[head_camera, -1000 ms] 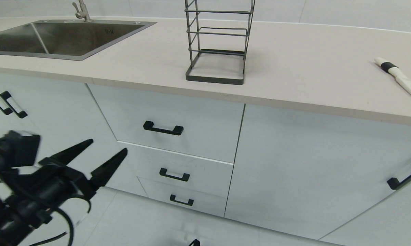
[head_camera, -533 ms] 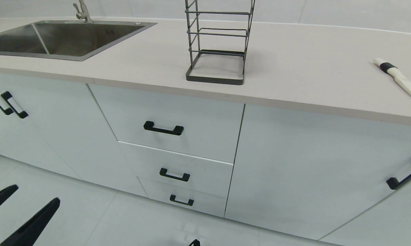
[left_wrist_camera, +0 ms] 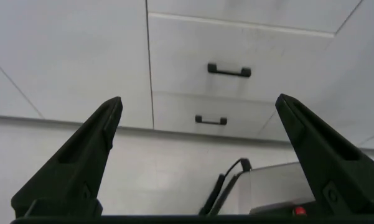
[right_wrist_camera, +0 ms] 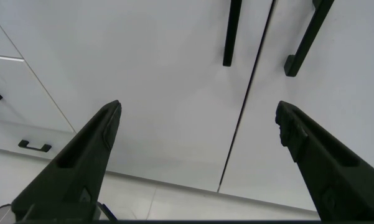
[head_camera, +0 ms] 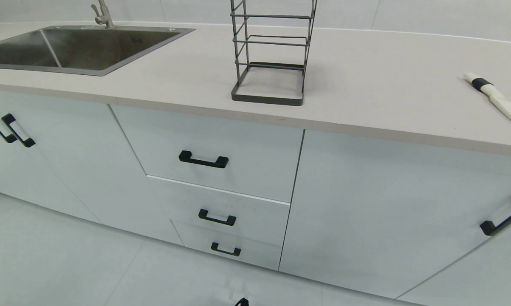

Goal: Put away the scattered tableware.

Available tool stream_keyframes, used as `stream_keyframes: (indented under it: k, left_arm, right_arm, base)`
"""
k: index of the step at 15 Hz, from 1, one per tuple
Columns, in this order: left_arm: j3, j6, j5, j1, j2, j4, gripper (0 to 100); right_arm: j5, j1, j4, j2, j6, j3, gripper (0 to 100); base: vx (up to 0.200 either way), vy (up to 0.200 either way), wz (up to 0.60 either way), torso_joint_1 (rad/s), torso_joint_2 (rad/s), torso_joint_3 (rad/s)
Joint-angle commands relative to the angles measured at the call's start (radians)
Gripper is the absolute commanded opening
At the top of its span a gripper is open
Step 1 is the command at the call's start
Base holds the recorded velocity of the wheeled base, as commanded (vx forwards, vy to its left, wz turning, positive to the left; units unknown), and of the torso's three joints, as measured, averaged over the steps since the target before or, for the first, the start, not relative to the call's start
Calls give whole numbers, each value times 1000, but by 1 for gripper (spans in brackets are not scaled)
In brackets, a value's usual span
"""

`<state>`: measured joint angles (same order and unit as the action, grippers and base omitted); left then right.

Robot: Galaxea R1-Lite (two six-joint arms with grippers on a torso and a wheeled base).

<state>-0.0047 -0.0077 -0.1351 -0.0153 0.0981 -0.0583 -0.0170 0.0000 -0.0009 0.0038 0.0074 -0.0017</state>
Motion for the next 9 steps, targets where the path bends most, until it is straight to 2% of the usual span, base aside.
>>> stream_keyframes:
  k: [1,2,6,7,9]
  left_arm:
    - [3,23,34,28,-67,35,100]
    - [2,21,81,21,-84,74,100]
    - [3,28,80,20,-95,57,100]
    - [3,20,80,20,-95,57,100]
    - [3,29,77,18,-95,57,100]
  right_arm:
    - [0,0,-1,2,0,0,100]
    - [0,0,-1,1,0,0,100]
    - [2,2,-1,1,0,0,100]
    - [2,2,-1,1,2,0,100]
    - [2,2,-1,1,2,0,100]
  base:
    - [0,0,0,0,0,0]
    - [0,0,0,0,0,0]
    - [0,0,0,0,0,0]
    - [0,0,0,0,0,0]
    - [0,0,-600,7,7,7]
